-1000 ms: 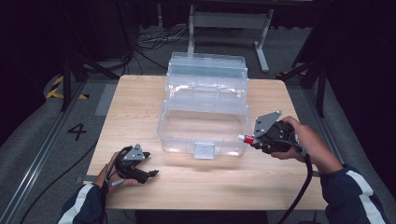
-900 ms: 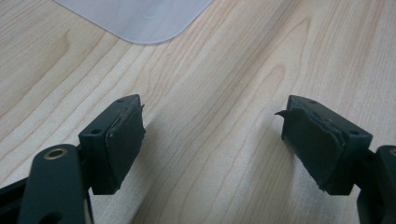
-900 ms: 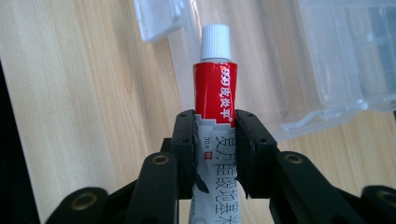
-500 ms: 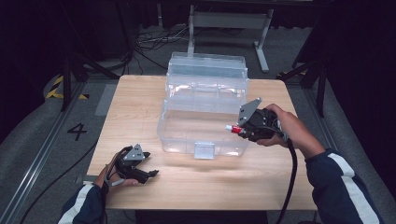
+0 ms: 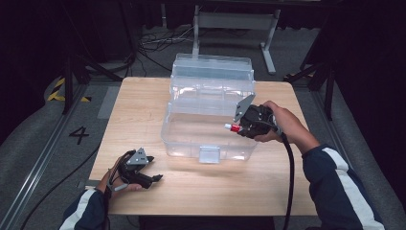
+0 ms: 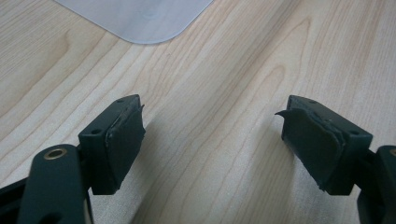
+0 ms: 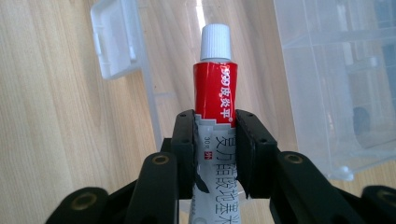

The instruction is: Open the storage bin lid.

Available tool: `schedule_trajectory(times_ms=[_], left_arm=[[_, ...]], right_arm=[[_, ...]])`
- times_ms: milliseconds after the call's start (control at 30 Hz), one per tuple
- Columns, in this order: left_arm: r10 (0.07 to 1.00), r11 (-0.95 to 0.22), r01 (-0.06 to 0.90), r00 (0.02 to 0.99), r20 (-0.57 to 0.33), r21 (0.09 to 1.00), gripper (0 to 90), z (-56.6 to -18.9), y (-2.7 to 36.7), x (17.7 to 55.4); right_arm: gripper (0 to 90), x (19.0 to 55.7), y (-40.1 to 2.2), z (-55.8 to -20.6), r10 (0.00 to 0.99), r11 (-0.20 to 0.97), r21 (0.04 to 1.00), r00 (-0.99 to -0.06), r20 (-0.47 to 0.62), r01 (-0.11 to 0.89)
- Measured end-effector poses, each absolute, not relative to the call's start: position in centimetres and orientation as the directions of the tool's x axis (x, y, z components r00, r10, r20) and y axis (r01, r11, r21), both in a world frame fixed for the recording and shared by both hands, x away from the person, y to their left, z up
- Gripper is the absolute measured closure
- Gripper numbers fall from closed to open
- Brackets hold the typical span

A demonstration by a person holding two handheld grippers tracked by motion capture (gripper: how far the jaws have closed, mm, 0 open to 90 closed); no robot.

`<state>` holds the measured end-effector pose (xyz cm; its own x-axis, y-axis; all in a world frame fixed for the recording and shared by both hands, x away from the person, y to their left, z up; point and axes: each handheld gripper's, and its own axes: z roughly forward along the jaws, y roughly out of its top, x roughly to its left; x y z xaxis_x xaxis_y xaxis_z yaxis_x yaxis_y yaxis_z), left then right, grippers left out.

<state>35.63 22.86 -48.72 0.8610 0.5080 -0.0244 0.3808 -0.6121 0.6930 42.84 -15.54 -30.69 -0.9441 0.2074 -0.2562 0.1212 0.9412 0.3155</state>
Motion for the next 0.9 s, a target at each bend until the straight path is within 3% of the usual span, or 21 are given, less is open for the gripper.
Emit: schedule_trajectory(times_ms=[900], left_arm=[[0.51, -0.612, 0.382, 0.86, -0.024, 0.693, 21.1, -48.7, 22.9, 35.6]], right_arm=[[70.9, 47.6, -11.8, -35.9, 0.193, 0.964, 0.219, -0.96, -0.201, 0.148]])
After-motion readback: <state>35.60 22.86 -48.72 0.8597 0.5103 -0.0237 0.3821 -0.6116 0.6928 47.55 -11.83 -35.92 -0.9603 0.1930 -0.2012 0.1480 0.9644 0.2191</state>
